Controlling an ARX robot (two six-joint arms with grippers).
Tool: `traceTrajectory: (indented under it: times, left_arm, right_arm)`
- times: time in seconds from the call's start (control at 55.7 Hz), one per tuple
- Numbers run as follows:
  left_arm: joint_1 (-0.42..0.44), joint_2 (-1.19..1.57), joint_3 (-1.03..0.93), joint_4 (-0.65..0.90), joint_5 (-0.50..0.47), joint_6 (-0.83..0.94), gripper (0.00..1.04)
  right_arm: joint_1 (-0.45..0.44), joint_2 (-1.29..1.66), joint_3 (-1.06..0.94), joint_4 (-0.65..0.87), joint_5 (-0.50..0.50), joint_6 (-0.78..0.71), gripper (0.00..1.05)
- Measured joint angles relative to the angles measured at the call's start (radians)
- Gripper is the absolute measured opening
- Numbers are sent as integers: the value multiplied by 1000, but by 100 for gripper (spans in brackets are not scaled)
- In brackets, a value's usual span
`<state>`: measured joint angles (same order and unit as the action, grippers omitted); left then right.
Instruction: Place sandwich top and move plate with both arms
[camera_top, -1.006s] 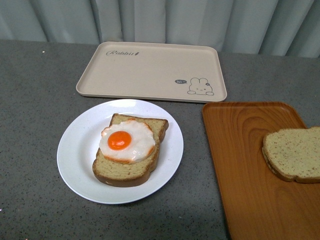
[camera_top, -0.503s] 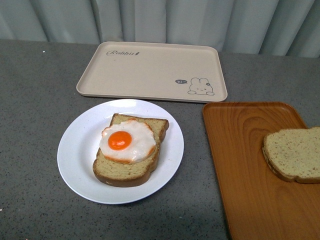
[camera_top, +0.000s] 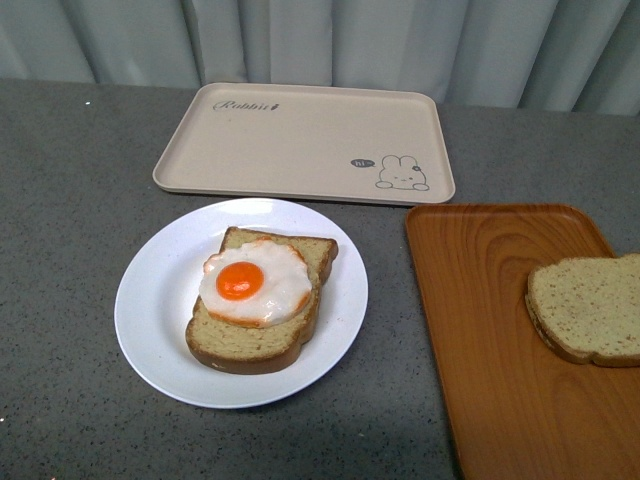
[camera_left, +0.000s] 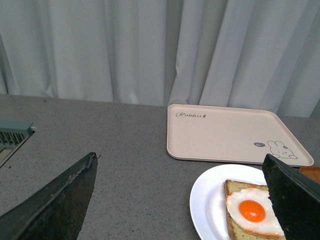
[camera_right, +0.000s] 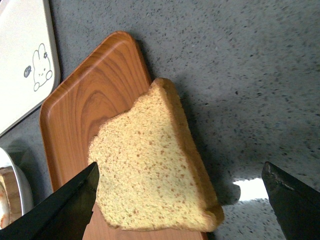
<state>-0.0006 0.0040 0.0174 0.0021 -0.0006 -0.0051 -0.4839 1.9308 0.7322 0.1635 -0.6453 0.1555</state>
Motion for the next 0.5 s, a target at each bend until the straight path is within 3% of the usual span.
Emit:
traceTrajectory:
  times: [0.503]
  left_arm:
    - [0, 0, 0, 0, 0, 0, 98]
  right_arm:
    - [35, 103, 21, 16, 23, 30, 96]
